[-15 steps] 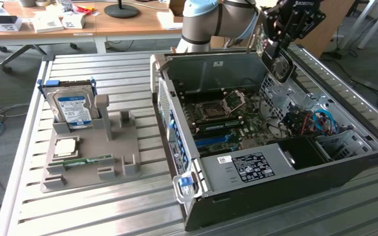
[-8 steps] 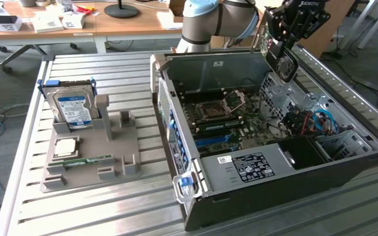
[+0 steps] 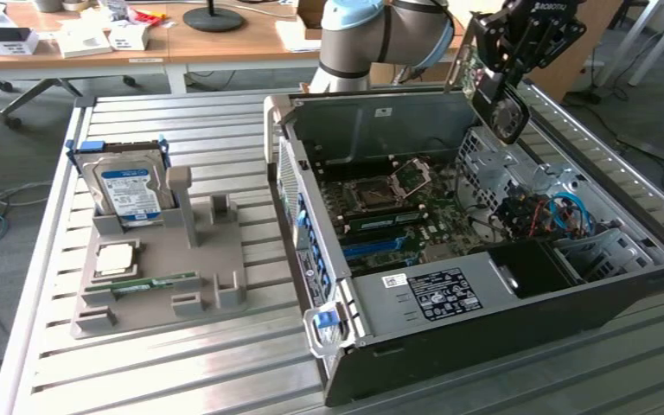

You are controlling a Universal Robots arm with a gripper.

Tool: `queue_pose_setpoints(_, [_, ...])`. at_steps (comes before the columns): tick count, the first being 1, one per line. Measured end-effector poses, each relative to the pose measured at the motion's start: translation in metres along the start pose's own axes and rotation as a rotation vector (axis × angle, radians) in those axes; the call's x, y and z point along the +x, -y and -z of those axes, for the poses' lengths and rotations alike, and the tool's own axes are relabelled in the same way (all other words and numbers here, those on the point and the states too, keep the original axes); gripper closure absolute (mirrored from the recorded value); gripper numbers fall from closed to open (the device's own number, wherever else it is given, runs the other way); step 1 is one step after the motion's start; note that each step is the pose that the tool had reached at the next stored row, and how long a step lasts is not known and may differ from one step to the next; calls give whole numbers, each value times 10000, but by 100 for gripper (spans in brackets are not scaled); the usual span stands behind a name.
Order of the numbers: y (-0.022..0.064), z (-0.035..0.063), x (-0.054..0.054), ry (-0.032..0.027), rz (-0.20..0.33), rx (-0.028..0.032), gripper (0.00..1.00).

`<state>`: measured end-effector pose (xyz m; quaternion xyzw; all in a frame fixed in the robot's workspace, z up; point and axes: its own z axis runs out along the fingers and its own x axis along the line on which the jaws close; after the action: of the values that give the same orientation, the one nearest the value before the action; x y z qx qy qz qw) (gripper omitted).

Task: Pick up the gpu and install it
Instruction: 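Pick up the gpu and move the gpu toward the slot, then insert the gpu into the slot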

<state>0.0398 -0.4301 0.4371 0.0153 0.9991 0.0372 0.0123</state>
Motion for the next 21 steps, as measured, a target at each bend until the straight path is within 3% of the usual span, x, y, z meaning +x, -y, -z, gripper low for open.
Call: queue_pose_setpoints(21, [0,-12,-32,-6,85,-2,74])
